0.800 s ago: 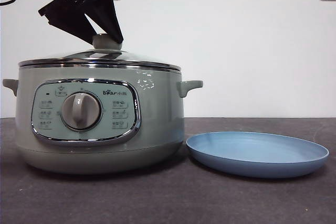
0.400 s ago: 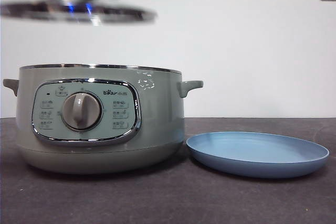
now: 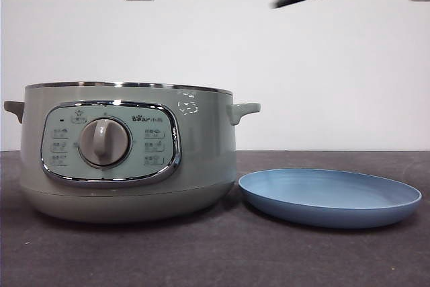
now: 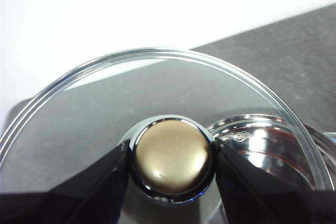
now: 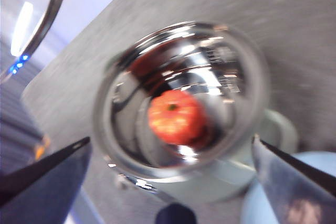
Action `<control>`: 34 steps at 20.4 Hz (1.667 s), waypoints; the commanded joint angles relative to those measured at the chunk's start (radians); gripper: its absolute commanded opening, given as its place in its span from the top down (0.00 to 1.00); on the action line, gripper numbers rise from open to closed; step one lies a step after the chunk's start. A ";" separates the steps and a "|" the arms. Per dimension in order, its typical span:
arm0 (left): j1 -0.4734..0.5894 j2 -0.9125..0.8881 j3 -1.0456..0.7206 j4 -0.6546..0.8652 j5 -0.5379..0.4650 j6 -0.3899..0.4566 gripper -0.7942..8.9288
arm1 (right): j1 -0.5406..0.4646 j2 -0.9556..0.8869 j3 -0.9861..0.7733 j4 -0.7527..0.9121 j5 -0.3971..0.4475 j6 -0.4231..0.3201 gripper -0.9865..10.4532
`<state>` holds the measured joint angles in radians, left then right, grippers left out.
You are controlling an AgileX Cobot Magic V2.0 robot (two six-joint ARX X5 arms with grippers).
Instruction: Take the pumpkin out from the steamer,put the pumpkin in the blue plate,close the lid
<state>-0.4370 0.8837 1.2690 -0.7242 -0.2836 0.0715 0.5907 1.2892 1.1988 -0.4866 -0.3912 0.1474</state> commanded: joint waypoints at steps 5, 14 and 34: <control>0.000 -0.112 0.016 -0.028 -0.175 0.013 0.93 | 0.143 0.310 0.330 -0.211 0.032 -0.121 0.44; 0.000 -0.177 0.016 -0.081 -0.214 0.011 0.93 | 0.262 0.698 0.678 -0.401 0.323 -0.236 0.44; 0.000 -0.173 0.016 -0.123 -0.189 0.011 0.93 | 0.254 0.721 0.678 -0.385 0.321 -0.198 0.92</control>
<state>-0.4370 0.7212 1.2690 -0.8963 -0.4606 0.0715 0.8440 2.0018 1.8782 -0.8845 -0.0738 -0.0635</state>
